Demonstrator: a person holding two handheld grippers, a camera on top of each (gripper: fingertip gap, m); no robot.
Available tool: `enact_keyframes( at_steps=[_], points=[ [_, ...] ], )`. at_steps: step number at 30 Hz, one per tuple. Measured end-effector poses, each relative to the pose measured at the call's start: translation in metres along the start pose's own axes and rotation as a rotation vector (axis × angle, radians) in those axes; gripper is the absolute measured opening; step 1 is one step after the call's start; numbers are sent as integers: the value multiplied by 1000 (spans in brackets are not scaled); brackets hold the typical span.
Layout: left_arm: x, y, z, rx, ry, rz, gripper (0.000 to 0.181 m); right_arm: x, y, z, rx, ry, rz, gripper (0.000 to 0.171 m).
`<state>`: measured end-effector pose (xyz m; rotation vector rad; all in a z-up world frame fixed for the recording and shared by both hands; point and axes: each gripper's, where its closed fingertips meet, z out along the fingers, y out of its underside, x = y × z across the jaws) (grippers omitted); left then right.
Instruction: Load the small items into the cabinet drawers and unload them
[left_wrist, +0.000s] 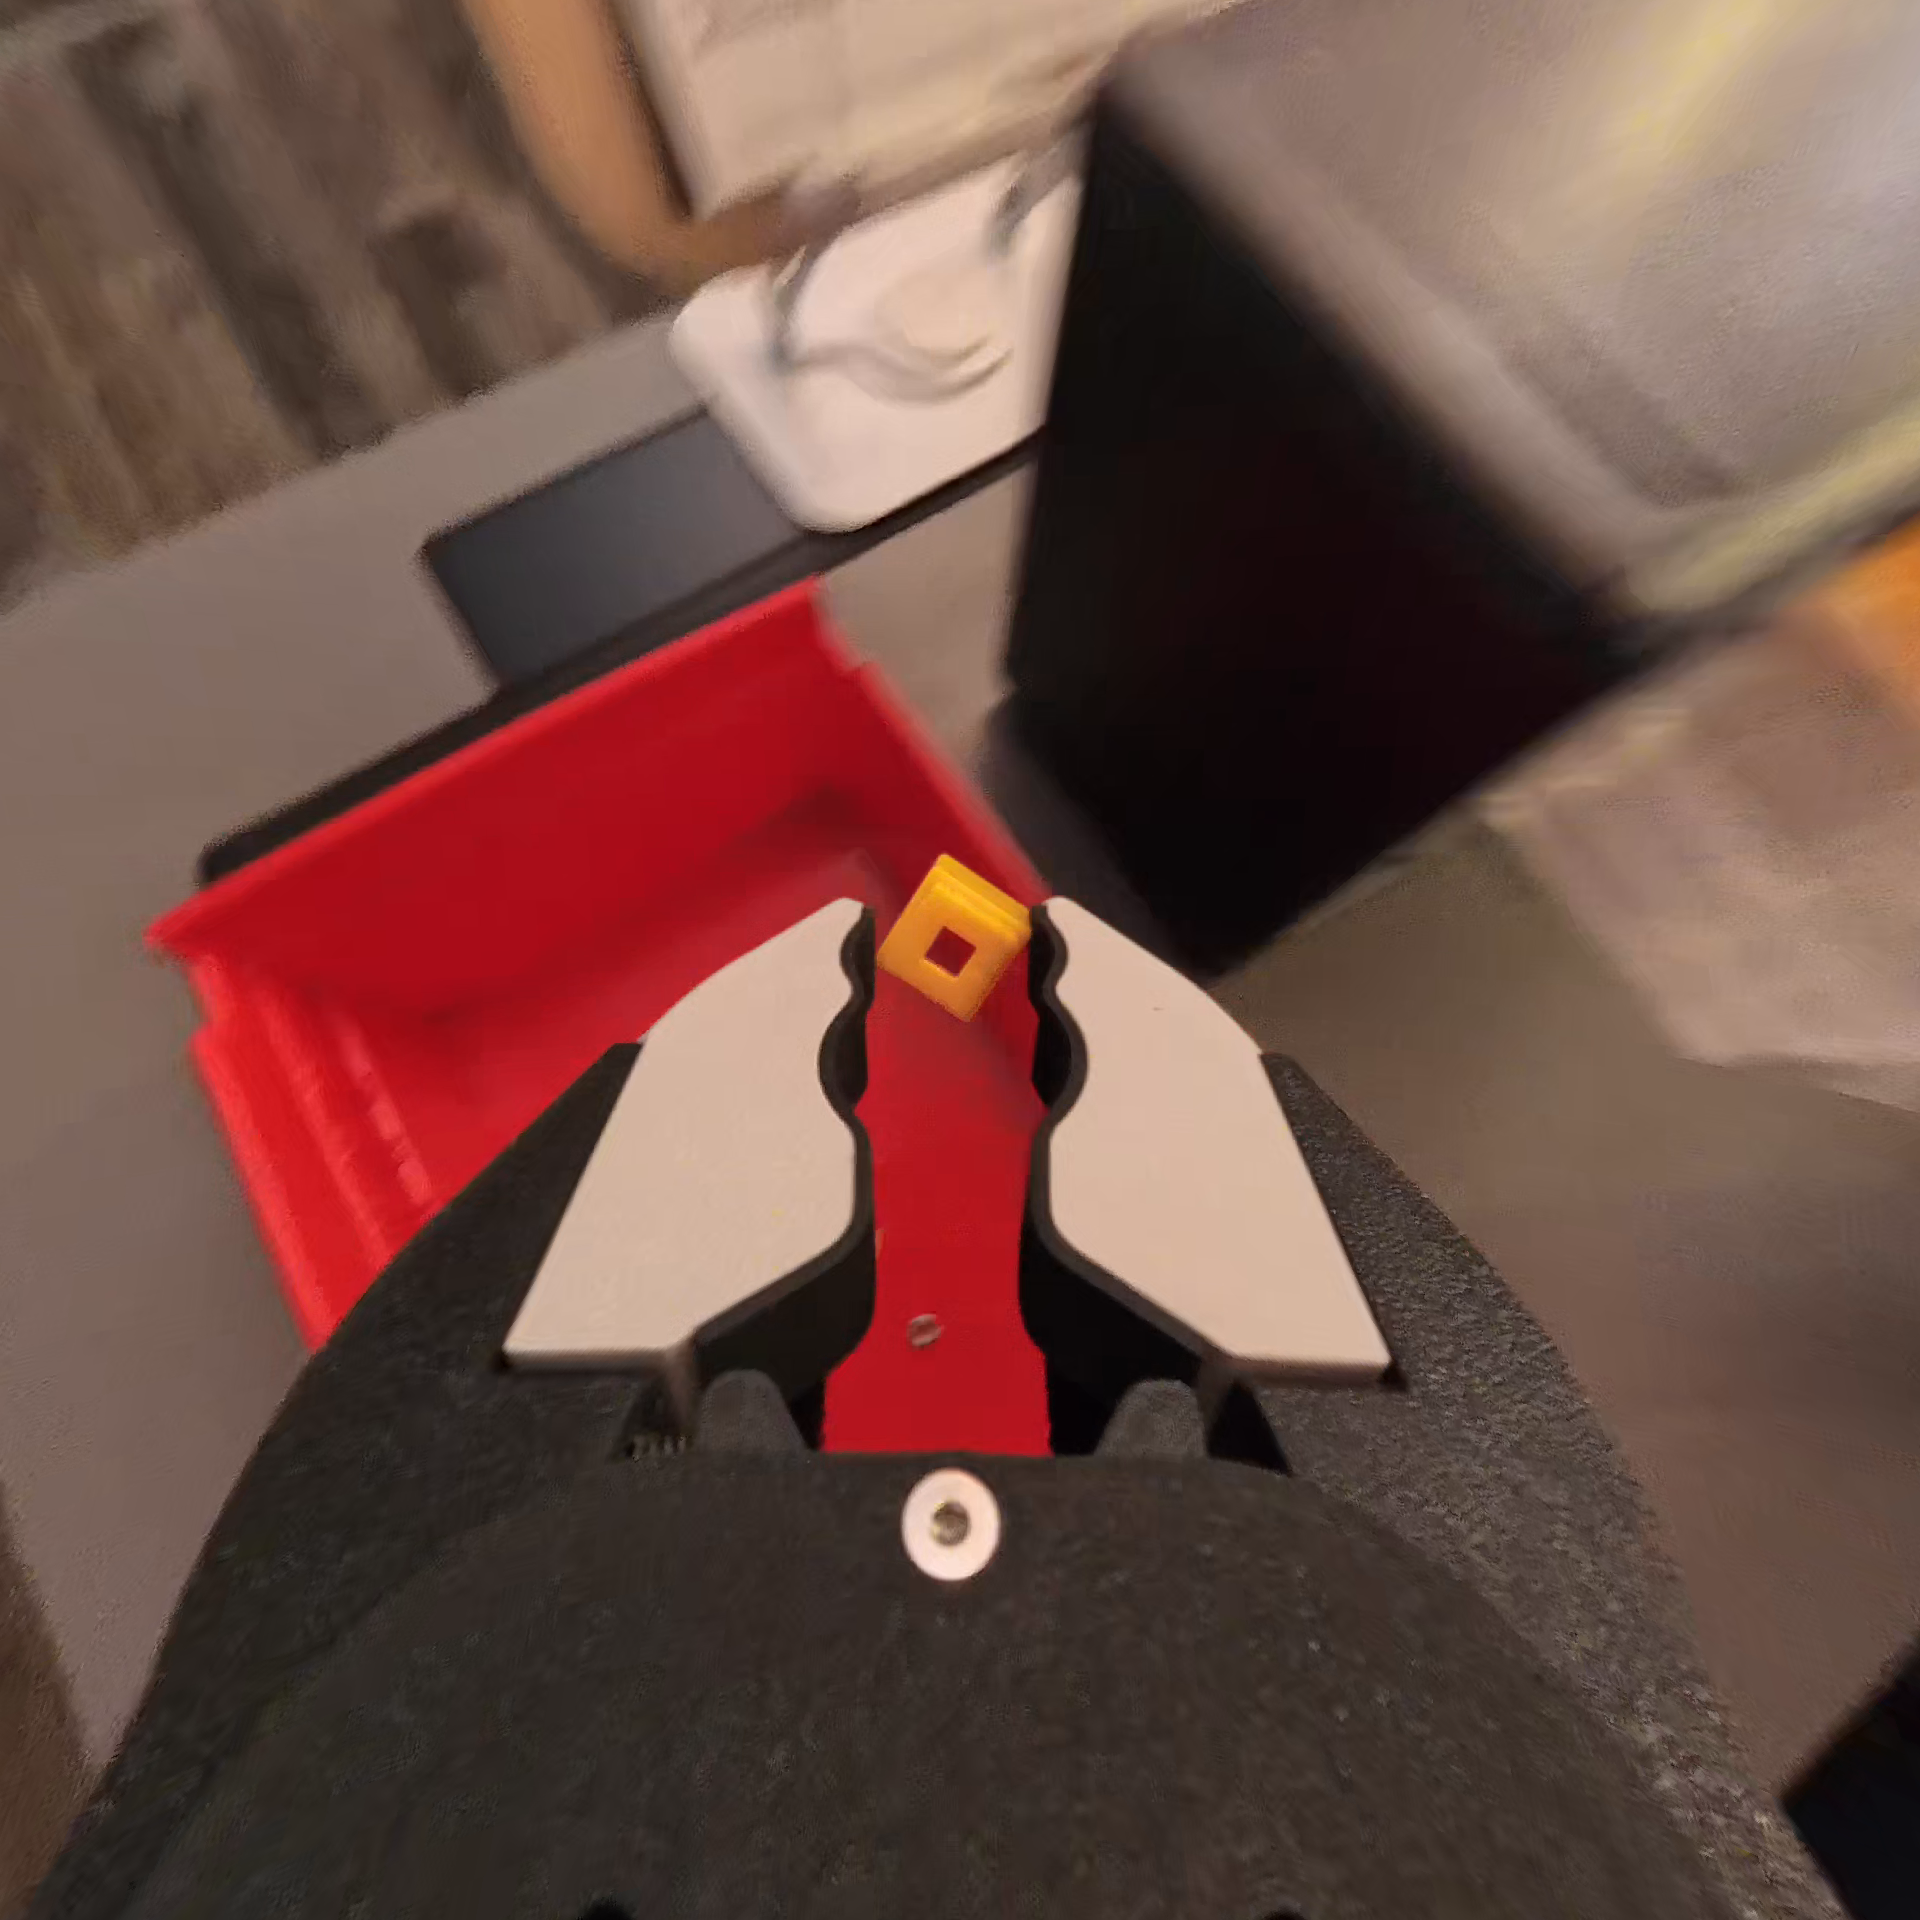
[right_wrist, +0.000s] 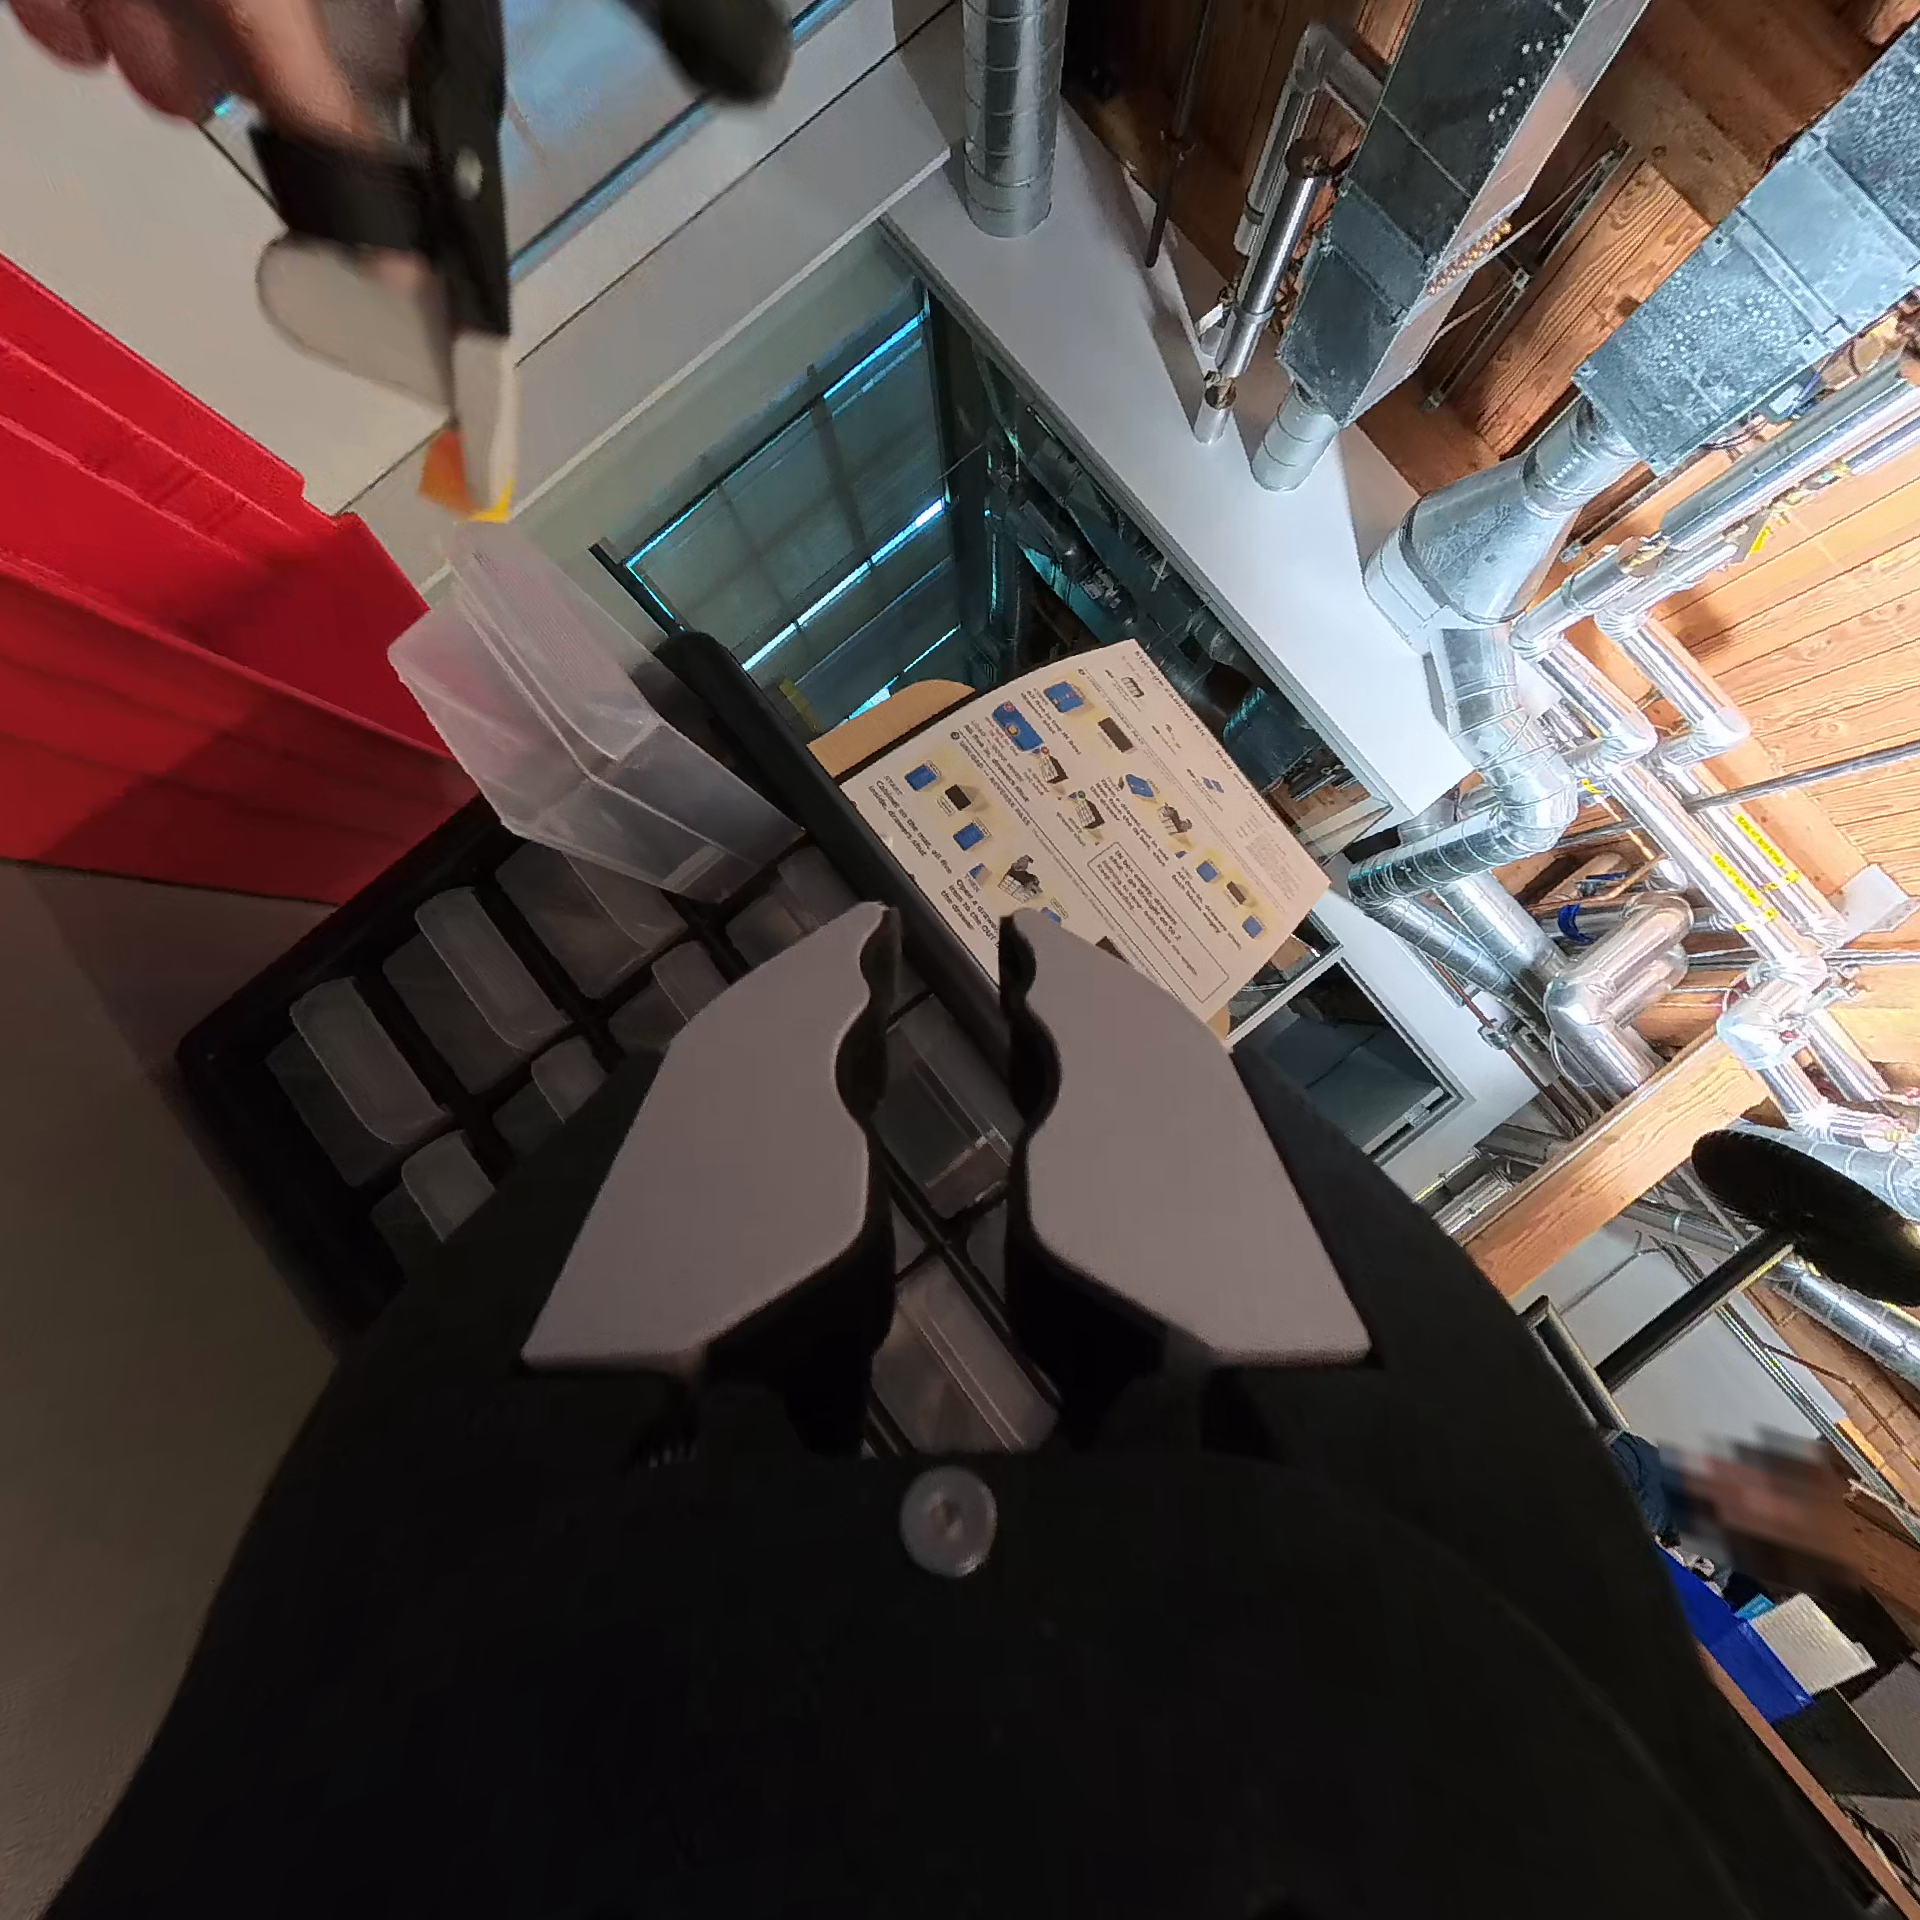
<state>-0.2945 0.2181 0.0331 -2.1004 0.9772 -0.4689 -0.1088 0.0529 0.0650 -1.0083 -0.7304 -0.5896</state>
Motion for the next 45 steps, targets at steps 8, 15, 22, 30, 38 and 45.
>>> enact_keyframes(
  at_steps=[8, 15, 22, 30, 38, 45],
  points=[
    [152, -40, -36, 9, 296, 441, 28, 12, 9, 1, -11, 25, 27, 18],
    [153, -29, 1, -332, 278, 556, 28, 13, 13, 0, -14, 29, 38, 18],
    [151, -10, 24, -444, 283, 602, 28, 15, 19, 1, -28, 28, 56, 18],
    [149, -4, 31, -482, 320, 586, 28, 13, 17, 1, -27, 22, 50, 18],
    [149, -1, 32, -533, 331, 566, 31, 10, 18, 2, -33, 11, 40, 19],
    [136, -20, 14, -398, 207, 560, 34, -10, -3, -1, 43, -81, 20, 18]
  ],
)
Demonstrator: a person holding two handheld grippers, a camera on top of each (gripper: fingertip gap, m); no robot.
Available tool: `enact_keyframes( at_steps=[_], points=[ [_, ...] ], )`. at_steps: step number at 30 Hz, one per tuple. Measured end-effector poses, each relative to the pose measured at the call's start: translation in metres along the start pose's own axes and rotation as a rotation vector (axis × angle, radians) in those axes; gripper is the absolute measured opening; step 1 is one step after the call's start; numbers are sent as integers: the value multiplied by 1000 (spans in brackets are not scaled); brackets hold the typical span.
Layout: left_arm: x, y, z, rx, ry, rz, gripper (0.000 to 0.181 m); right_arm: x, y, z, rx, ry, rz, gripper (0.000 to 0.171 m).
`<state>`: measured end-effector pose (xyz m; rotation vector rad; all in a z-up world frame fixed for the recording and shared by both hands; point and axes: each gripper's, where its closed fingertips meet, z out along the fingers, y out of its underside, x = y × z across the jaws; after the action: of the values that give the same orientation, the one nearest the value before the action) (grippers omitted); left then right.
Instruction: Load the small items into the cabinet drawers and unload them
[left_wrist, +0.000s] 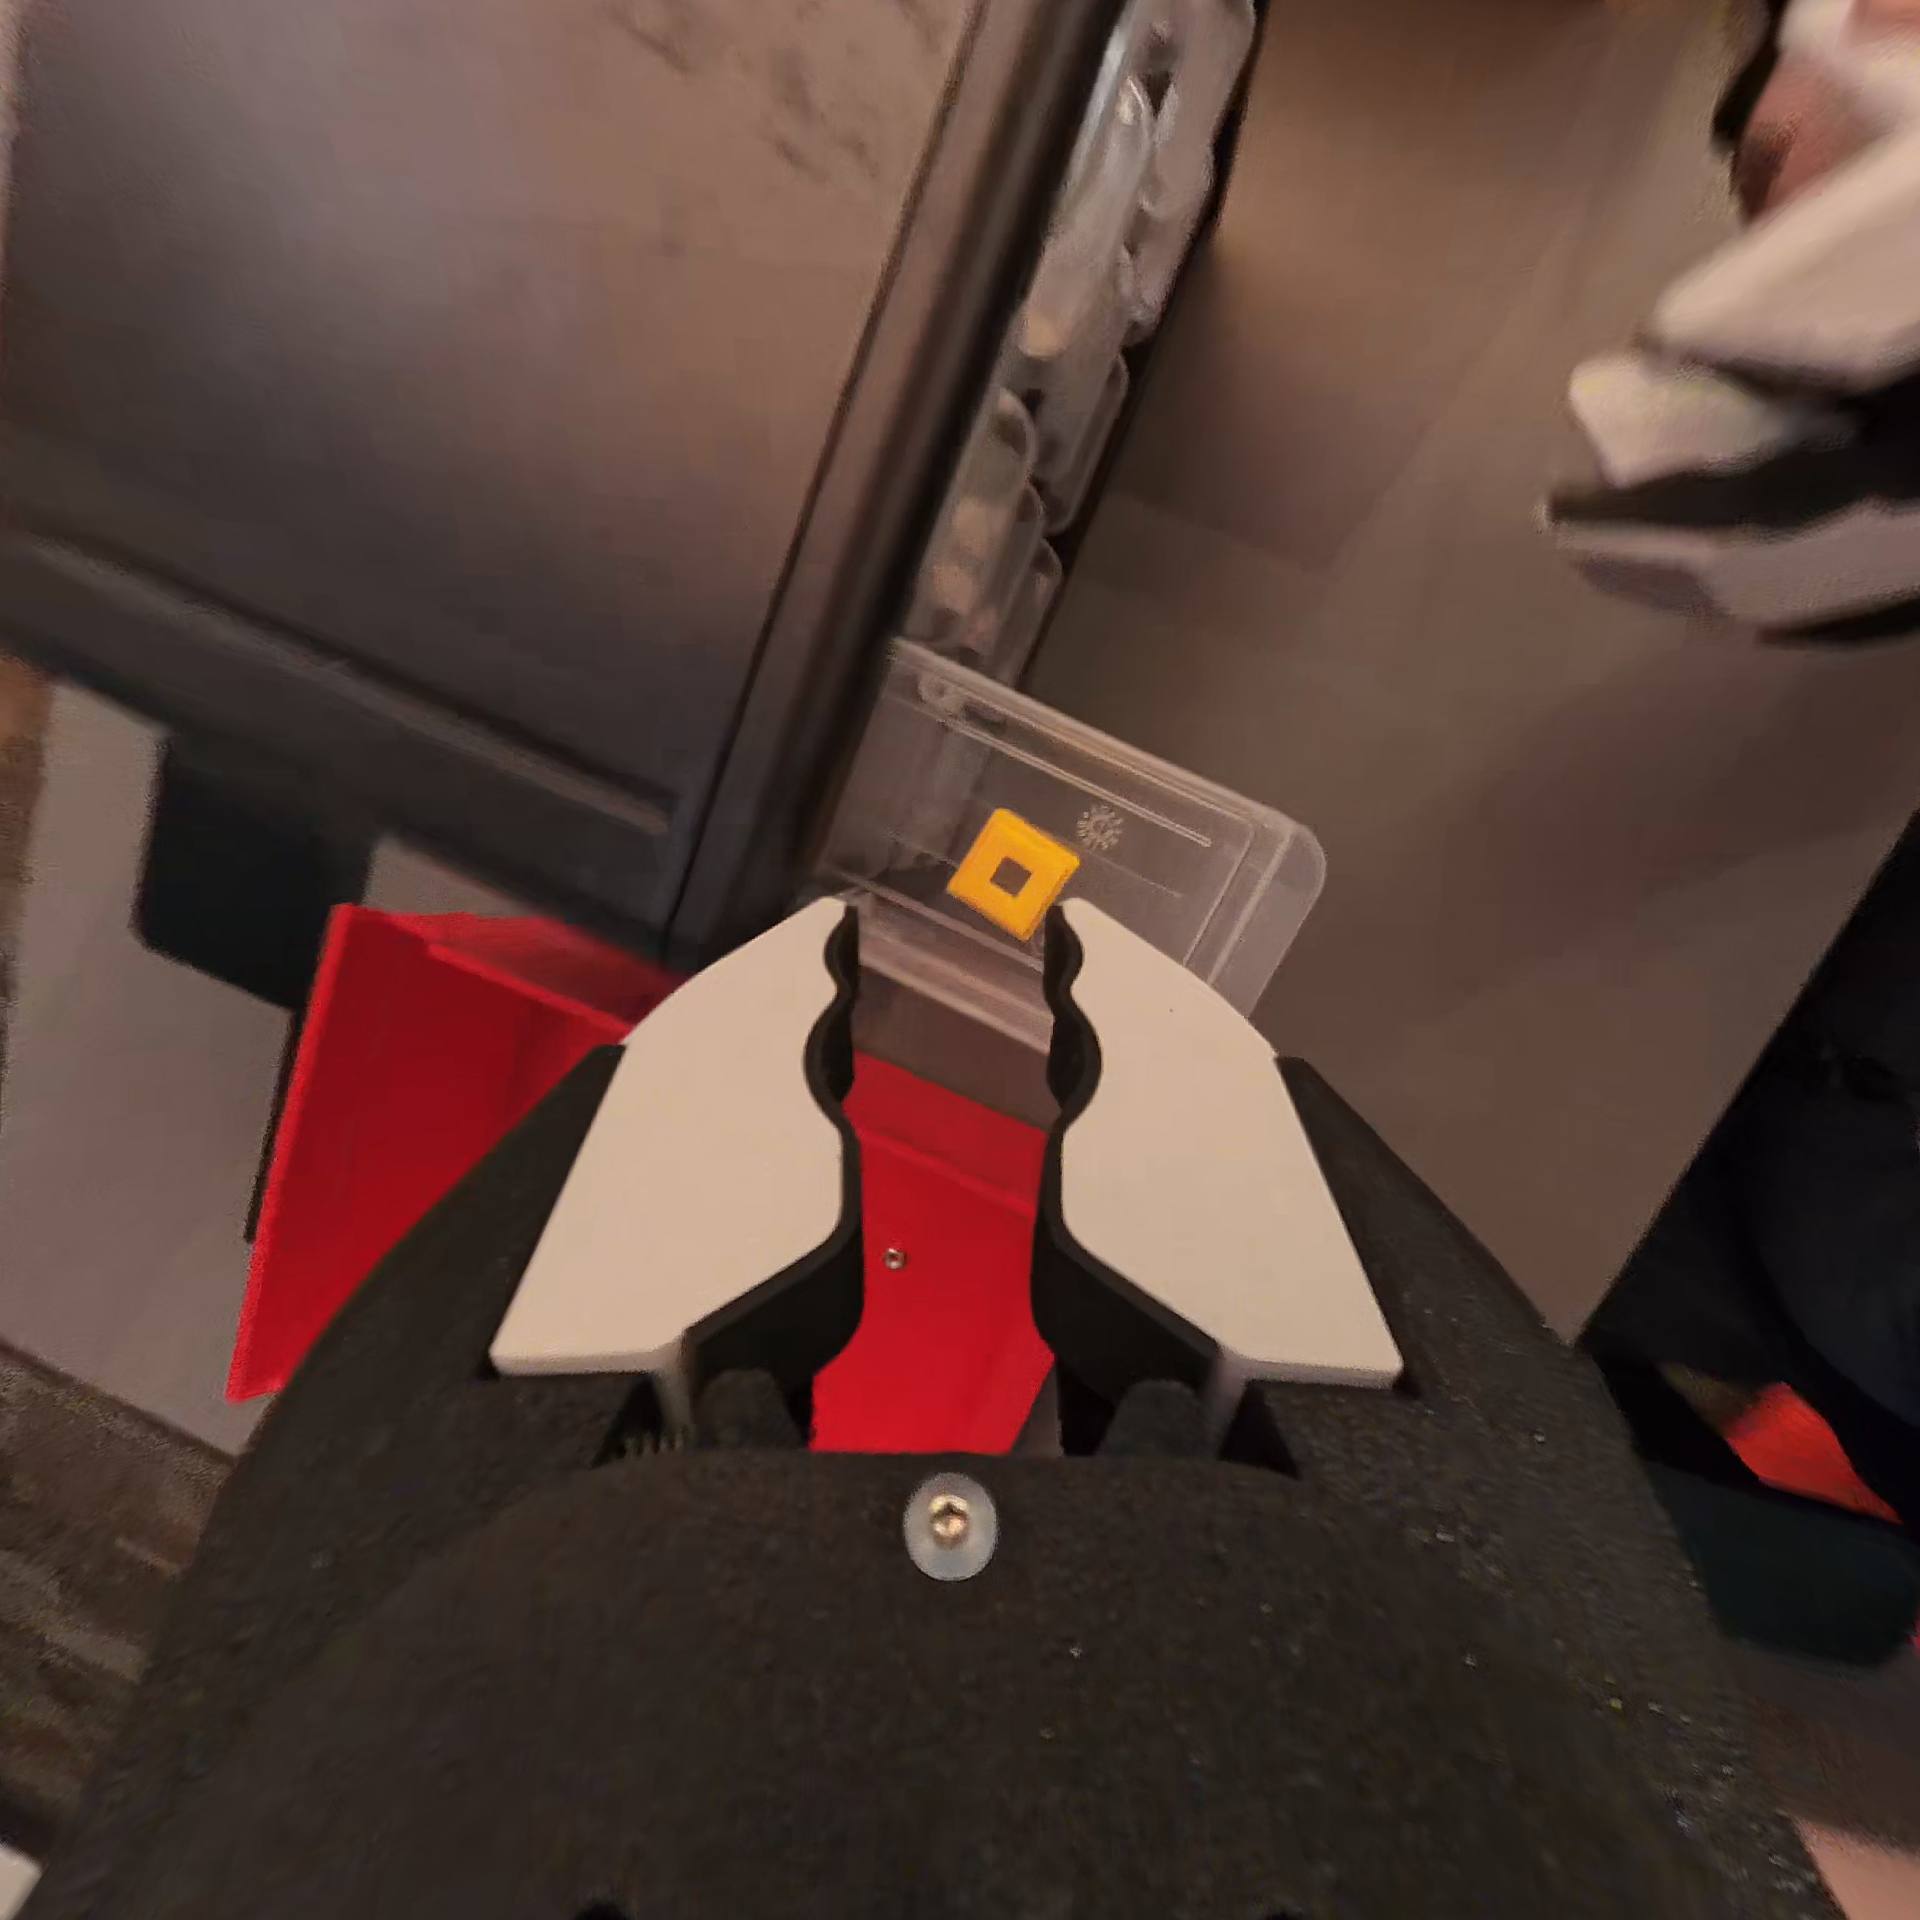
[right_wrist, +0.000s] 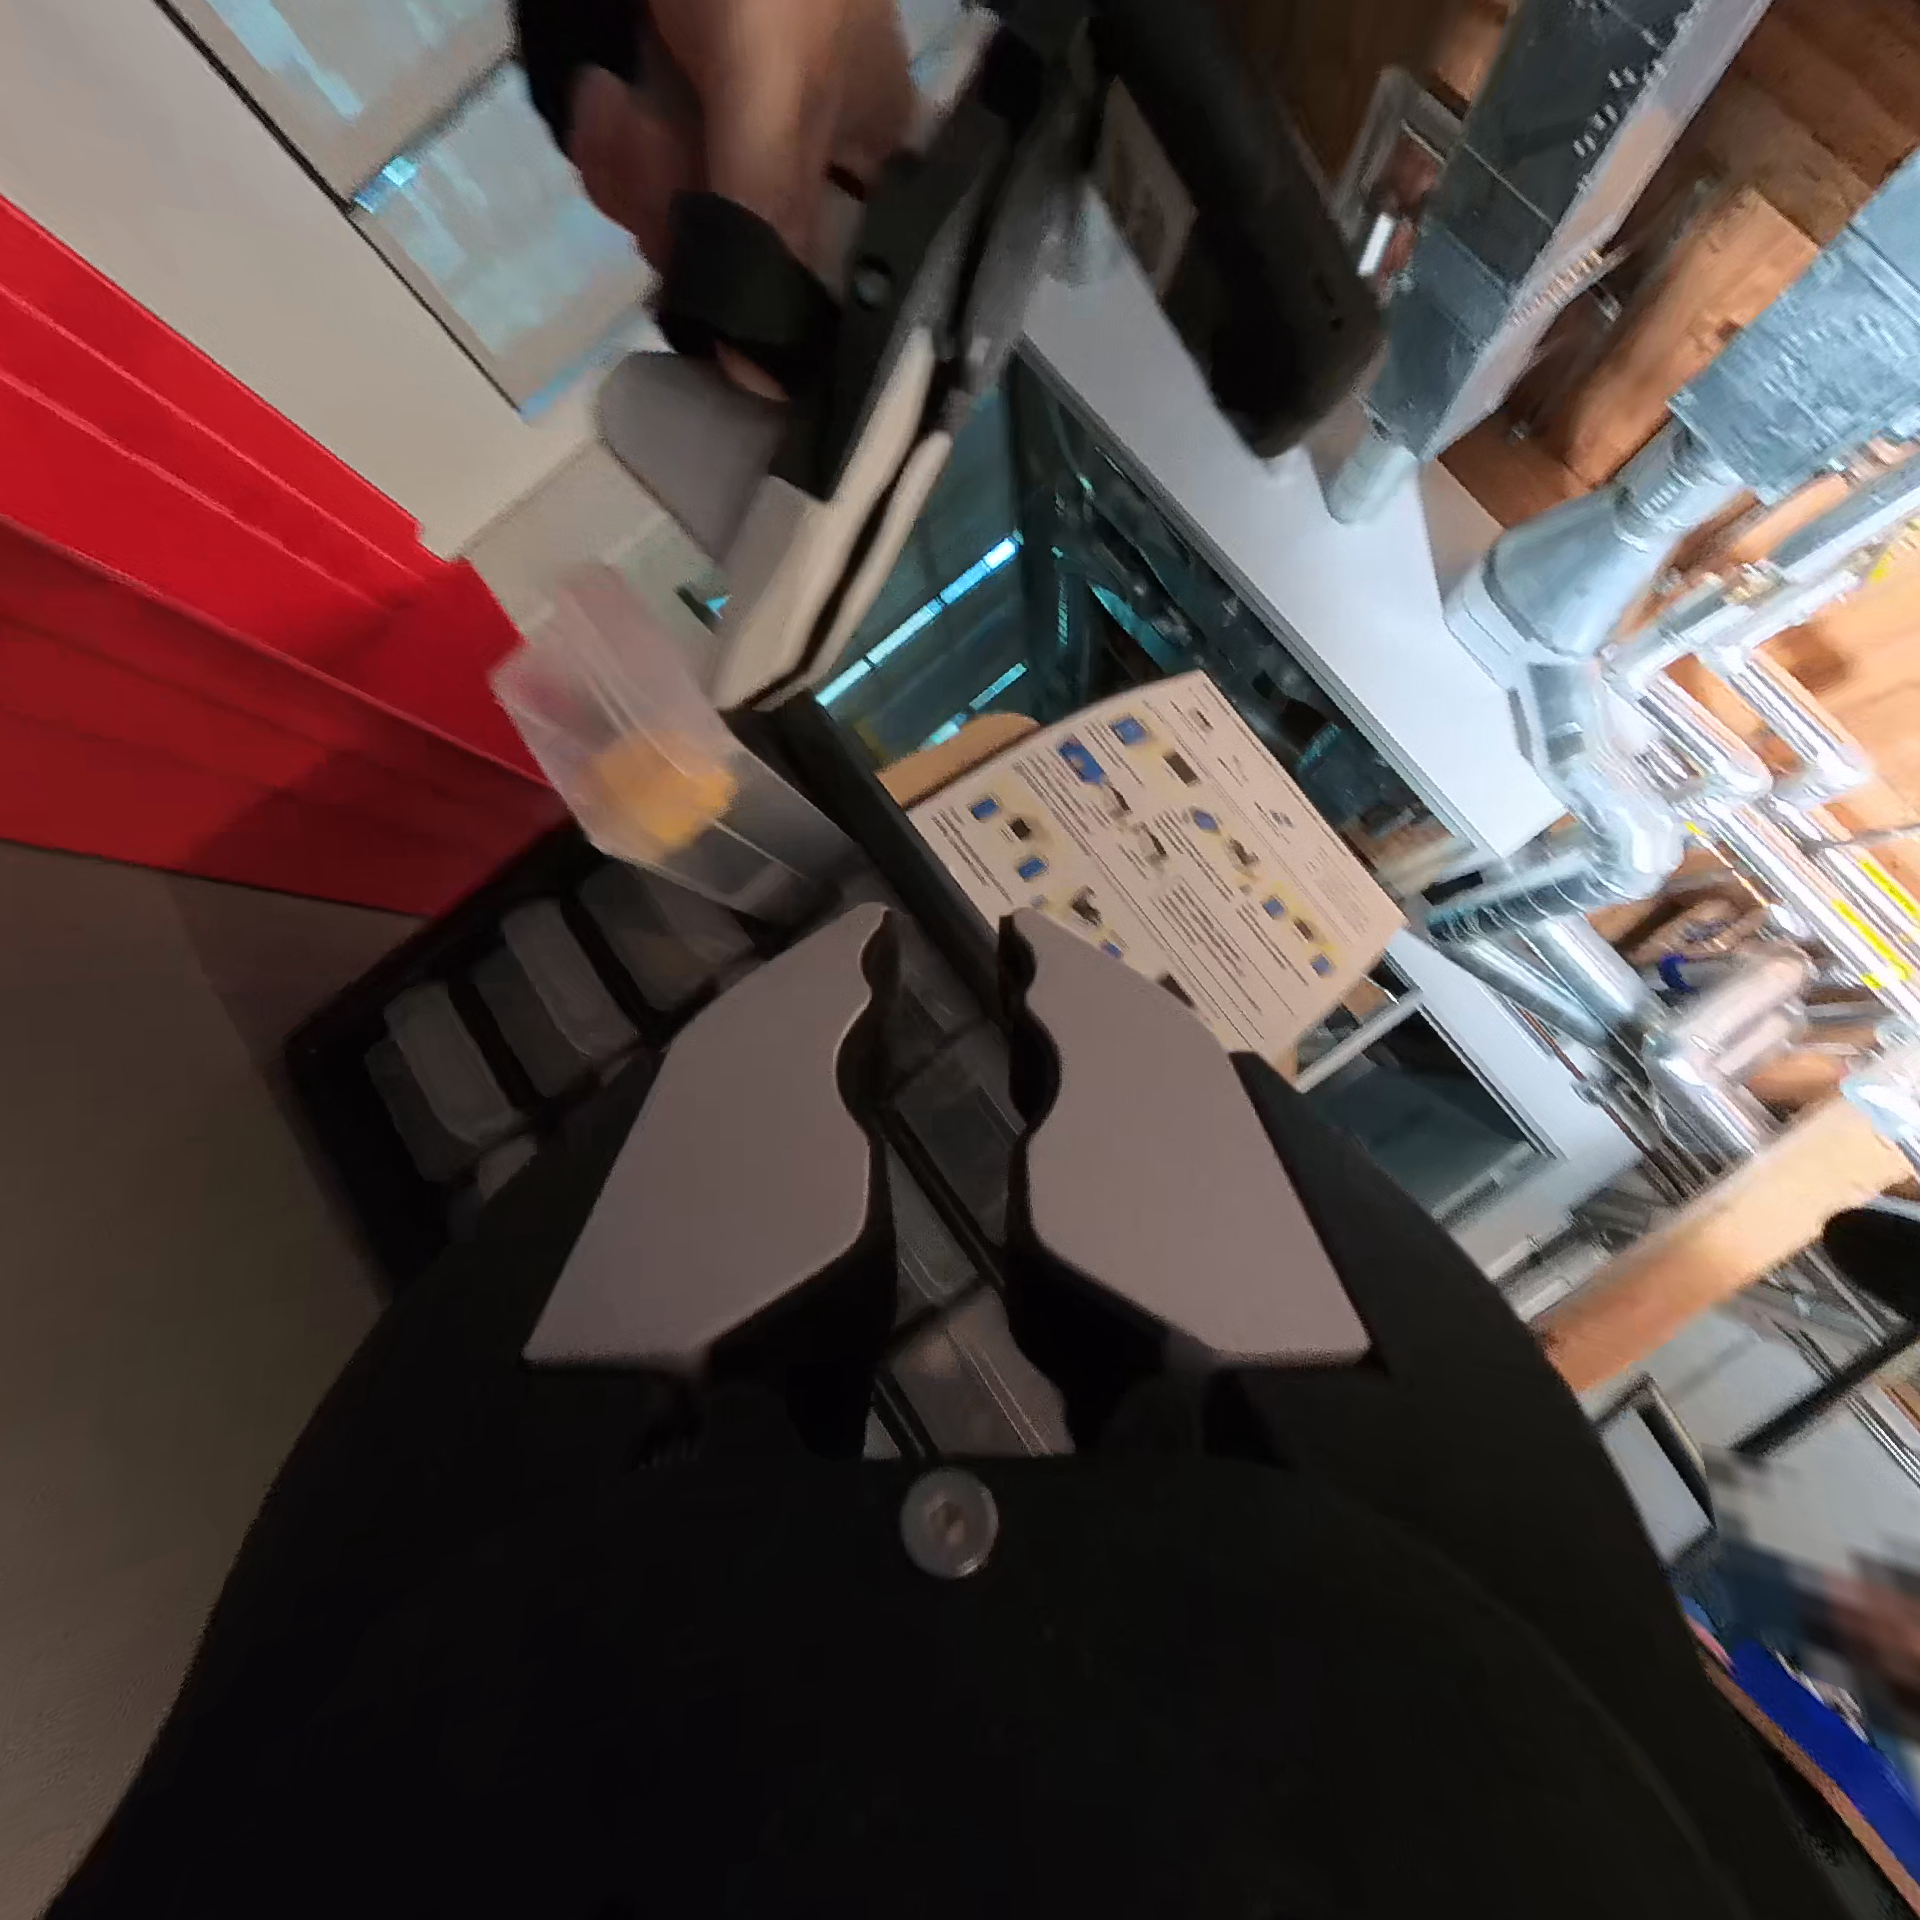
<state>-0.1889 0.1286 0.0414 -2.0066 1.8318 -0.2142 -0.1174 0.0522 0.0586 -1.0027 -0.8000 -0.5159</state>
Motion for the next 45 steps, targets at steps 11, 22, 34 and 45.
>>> enact_keyframes(
  at_steps=[11, 22, 34, 45],
  points=[
    [4, 33, -103, 571, -267, -153, 29, -65, -41, 42, -25, -252, -156, 9],
    [-29, 86, -104, 558, -303, -301, 26, -65, -19, 68, -96, -255, -198, 7],
    [-89, 129, -57, 402, -325, -513, 25, -57, 13, 104, -157, -180, -249, 7],
    [-130, 167, 16, 170, -321, -640, 26, -52, 6, 99, -101, -142, -284, 9]
  ],
)
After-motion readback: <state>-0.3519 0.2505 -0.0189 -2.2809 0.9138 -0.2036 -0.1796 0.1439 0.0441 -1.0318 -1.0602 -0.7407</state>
